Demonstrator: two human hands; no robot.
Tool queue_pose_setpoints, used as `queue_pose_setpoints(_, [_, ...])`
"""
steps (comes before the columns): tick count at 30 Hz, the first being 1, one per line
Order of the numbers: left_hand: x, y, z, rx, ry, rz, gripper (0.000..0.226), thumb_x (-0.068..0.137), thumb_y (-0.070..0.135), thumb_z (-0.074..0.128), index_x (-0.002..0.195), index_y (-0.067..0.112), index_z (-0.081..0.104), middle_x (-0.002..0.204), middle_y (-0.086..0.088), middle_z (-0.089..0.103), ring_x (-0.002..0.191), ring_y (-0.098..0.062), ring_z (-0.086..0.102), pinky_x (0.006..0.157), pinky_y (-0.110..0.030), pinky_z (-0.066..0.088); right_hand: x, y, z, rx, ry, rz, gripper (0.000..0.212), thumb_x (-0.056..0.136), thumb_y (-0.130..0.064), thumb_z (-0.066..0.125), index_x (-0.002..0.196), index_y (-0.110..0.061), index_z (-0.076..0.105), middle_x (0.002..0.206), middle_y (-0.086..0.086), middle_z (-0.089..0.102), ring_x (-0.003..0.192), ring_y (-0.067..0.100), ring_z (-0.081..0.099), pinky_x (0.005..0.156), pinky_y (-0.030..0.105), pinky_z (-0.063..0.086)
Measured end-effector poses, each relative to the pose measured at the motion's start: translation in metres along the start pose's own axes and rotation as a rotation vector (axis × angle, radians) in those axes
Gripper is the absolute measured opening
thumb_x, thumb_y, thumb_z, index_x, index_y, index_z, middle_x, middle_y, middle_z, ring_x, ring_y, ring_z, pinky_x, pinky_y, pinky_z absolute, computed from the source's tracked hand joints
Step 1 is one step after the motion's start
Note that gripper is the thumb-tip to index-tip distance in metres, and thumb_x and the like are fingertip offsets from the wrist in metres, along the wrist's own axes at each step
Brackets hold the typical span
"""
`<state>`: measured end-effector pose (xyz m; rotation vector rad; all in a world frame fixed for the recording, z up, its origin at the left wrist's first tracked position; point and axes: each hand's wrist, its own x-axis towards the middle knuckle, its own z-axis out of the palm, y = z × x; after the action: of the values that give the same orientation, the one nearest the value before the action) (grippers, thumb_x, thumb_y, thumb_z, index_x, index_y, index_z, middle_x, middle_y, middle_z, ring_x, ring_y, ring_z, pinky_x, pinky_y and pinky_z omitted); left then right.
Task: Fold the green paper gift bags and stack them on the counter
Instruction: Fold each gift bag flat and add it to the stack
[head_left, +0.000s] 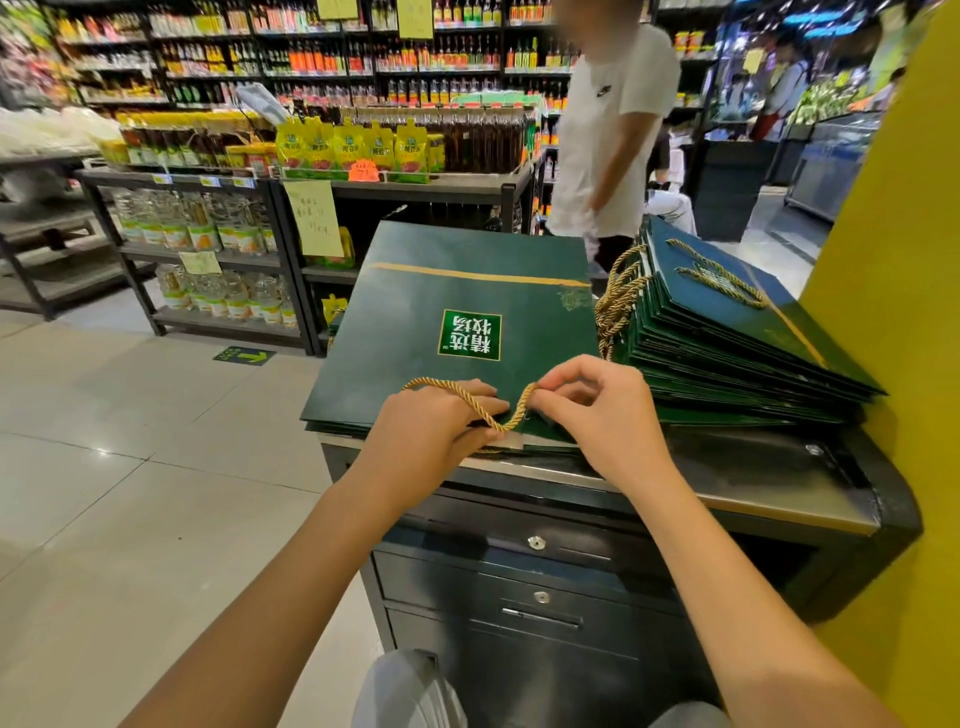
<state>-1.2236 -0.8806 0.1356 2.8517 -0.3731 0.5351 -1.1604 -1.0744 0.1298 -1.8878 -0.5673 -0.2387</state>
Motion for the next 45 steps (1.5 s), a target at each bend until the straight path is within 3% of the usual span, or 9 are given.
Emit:
queue_pose_setpoints(6, [-0.001,0.000,0.005,0.002,0.032,-0.006,0.032,0.099,0.033,0.064,0.131,0.032,0.068,0.141,0.010,0.061,0.123,-0.018,0.063,0.096,-0.038,0.054,-0.001,0.009,0.002,-0.025,0.004,-0.011,0.012,0.081,-0.022,0.085,0.083,-0.019,0.074,0.071,-0.005,0.073,0.067,0.011,0.069,0.066,0.021,0.055])
queue_pose_setpoints(10, [-0.002,0.000,0.004,-0.007,0.079,-0.007,0.027,0.097,0.029,0.068,0.123,0.034,0.072,0.126,0.011,0.070,0.111,-0.021,0.069,0.086,-0.045,0.059,0.000,0.008,0.004,-0.056,0.010,-0.043,0.008,0.081,-0.025,0.085,0.082,-0.021,0.077,0.072,-0.008,0.072,0.068,0.012,0.066,0.065,0.025,0.056])
queue_pose_setpoints(14, [0.001,0.002,0.001,0.043,0.090,-0.028,0.025,0.102,0.029,0.058,0.121,0.042,0.070,0.105,0.011,0.074,0.092,-0.019,0.068,0.076,-0.034,0.054,0.001,0.008,0.003,-0.060,-0.034,-0.060,0.002,0.085,-0.022,0.081,0.084,-0.020,0.081,0.074,-0.009,0.073,0.071,0.012,0.066,0.068,0.030,0.056])
queue_pose_setpoints(18, [0.004,0.005,-0.002,0.048,0.099,-0.091,0.027,0.103,0.032,0.056,0.124,0.042,0.069,0.098,0.004,0.075,0.089,-0.022,0.066,0.076,-0.034,0.052,0.001,0.009,-0.002,-0.164,-0.108,-0.123,0.012,0.095,-0.025,0.069,0.094,-0.024,0.081,0.084,-0.018,0.071,0.084,0.005,0.064,0.072,0.021,0.050])
queue_pose_setpoints(23, [0.005,0.008,-0.005,0.030,0.113,-0.125,0.027,0.103,0.037,0.055,0.126,0.042,0.069,0.098,0.007,0.074,0.077,-0.010,0.048,0.072,-0.023,0.038,-0.009,0.020,-0.018,-0.089,-0.237,-0.180,0.025,0.092,-0.016,0.071,0.113,-0.028,0.078,0.112,-0.017,0.071,0.111,0.000,0.063,0.099,0.021,0.047])
queue_pose_setpoints(28, [0.005,0.009,-0.003,-0.050,0.144,-0.135,0.021,0.100,0.042,0.059,0.116,0.039,0.073,0.087,0.010,0.072,0.074,-0.010,0.055,0.068,-0.025,0.047,-0.008,0.030,-0.020,-0.158,-0.229,-0.200,0.031,0.094,-0.017,0.069,0.118,-0.036,0.074,0.126,-0.026,0.065,0.132,-0.010,0.047,0.124,0.050,0.018])
queue_pose_setpoints(34, [-0.010,0.013,0.008,-0.137,0.307,-0.094,0.021,0.092,0.033,0.071,0.089,0.031,0.050,0.093,0.003,0.073,0.080,-0.021,0.066,0.070,-0.039,0.055,-0.010,0.029,-0.021,-0.109,-0.215,-0.206,0.026,0.098,-0.017,0.065,0.117,-0.033,0.074,0.121,-0.031,0.065,0.129,-0.010,0.050,0.125,0.048,0.017])
queue_pose_setpoints(39, [-0.021,0.018,0.026,-0.026,0.596,0.084,0.016,0.091,0.024,0.070,0.088,0.008,0.071,0.111,-0.009,0.071,0.110,-0.025,0.063,0.105,-0.045,0.044,-0.012,0.030,-0.021,-0.042,-0.189,-0.176,0.026,0.098,-0.019,0.065,0.117,-0.034,0.075,0.118,-0.031,0.067,0.128,-0.006,0.052,0.120,0.054,0.028])
queue_pose_setpoints(45, [-0.014,0.023,0.040,0.022,0.618,-0.010,0.017,0.093,0.032,0.070,0.093,0.017,0.080,0.129,-0.007,0.066,0.128,-0.030,0.053,0.107,-0.047,0.030,-0.013,0.029,-0.018,-0.021,-0.170,-0.191,0.027,0.098,-0.019,0.065,0.114,-0.038,0.074,0.115,-0.034,0.066,0.122,0.000,0.056,0.110,0.054,0.040])
